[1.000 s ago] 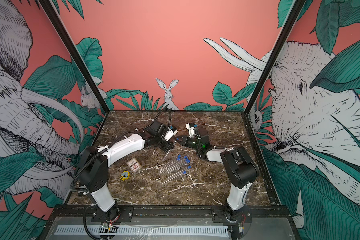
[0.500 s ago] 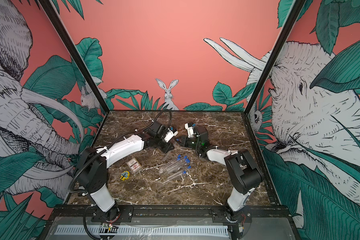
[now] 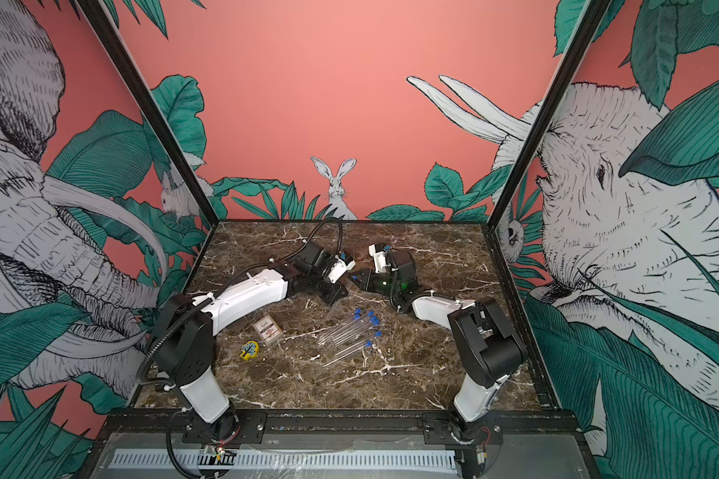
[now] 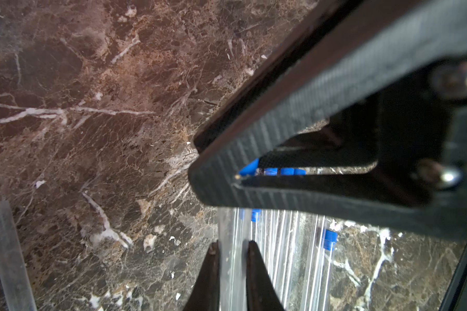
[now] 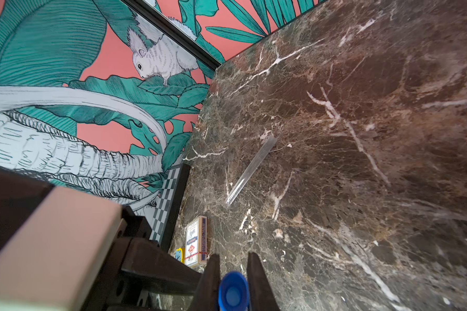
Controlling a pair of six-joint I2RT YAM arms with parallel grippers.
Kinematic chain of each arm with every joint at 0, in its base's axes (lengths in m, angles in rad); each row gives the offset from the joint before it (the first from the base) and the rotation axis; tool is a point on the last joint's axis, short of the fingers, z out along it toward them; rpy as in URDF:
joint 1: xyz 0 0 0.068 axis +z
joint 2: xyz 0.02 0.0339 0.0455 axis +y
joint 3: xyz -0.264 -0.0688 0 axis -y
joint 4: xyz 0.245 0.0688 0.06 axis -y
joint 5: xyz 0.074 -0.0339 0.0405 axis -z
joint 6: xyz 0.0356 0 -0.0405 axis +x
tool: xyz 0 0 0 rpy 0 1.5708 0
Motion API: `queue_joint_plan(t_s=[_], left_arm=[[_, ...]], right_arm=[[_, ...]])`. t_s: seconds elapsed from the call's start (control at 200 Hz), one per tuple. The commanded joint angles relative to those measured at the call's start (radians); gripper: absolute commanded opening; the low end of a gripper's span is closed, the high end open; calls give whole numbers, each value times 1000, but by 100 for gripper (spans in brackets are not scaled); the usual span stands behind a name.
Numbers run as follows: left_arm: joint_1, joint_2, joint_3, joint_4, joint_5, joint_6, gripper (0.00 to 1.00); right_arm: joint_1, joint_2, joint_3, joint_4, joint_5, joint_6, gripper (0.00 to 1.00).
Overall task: Remove stoppers from test tubes
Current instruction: Open the stopper on the test tube.
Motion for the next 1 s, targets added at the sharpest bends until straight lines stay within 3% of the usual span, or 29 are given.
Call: queue_joint_plan(t_s=[0.0, 0.425, 0.995], left_arm=[[22, -14, -33, -105, -64, 5, 2], [25, -12, -37, -109, -69, 9, 1], [32, -22, -47, -125, -91, 29, 1]], right_arm=[[-18, -8, 23, 210, 20, 69, 13], [-17, -77, 59, -81, 86, -127, 16], [-19, -79, 45, -36, 87, -105, 16]])
